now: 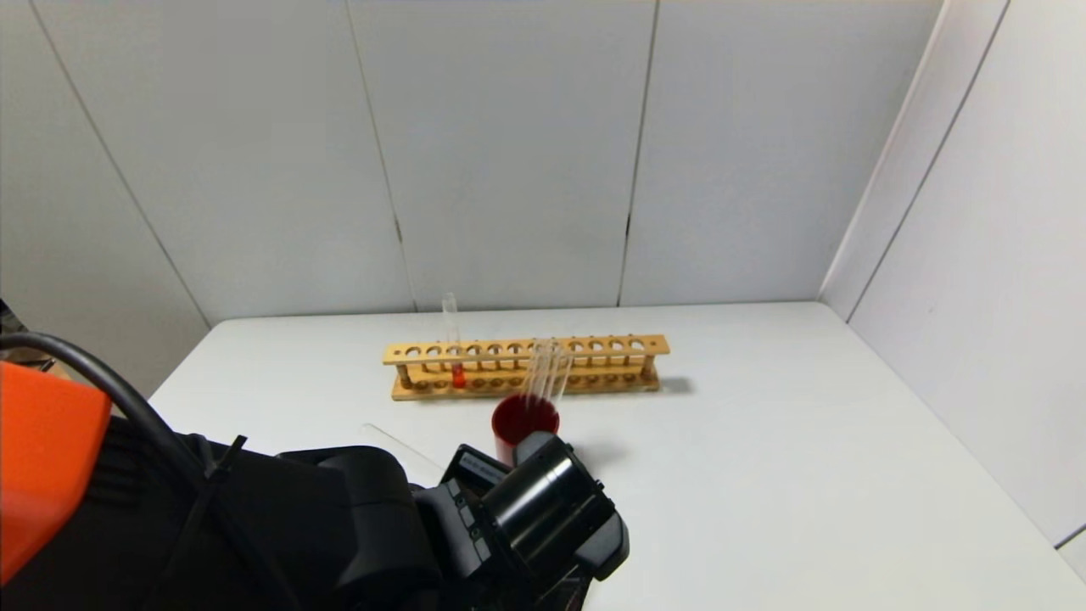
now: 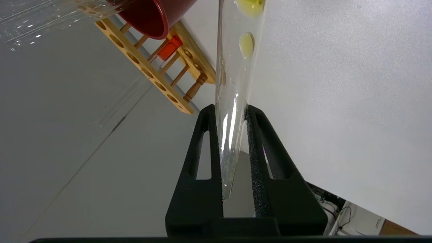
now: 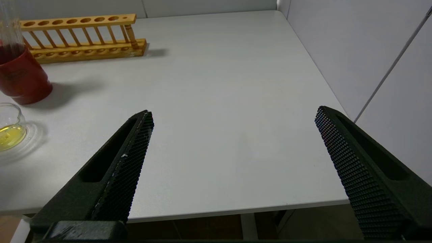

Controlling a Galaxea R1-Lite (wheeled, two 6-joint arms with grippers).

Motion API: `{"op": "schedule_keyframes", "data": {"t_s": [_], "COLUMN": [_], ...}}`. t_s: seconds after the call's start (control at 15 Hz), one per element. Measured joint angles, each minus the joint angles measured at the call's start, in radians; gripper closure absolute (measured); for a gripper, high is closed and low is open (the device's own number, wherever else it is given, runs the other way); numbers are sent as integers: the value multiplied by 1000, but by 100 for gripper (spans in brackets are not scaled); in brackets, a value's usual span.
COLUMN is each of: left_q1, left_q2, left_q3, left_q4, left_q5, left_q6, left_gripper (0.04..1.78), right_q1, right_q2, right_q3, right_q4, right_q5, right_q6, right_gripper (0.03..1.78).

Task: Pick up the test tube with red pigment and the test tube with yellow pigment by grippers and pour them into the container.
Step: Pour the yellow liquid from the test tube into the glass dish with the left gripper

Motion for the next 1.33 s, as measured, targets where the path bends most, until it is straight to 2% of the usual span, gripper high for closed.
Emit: {"op": "schedule_keyframes", "data": {"t_s": [0.6, 1.0, 1.33], "left_q1": [-13, -24, -26], "left_q2": [28, 44, 68], "left_q3": [-62, -141, -172], "left_q4": [64, 199, 220], "left_q5": [3, 18, 36], "left_q6": [1, -1, -1], "left_gripper": [153, 153, 153], "right_q1": [0, 0, 0], "right_q2": [0, 0, 0], "right_q3": [0, 0, 0], "right_q4": [0, 0, 0], "right_q5": [0, 0, 0], "right_q6": [0, 0, 0], "right_gripper": [6, 6, 6]}}
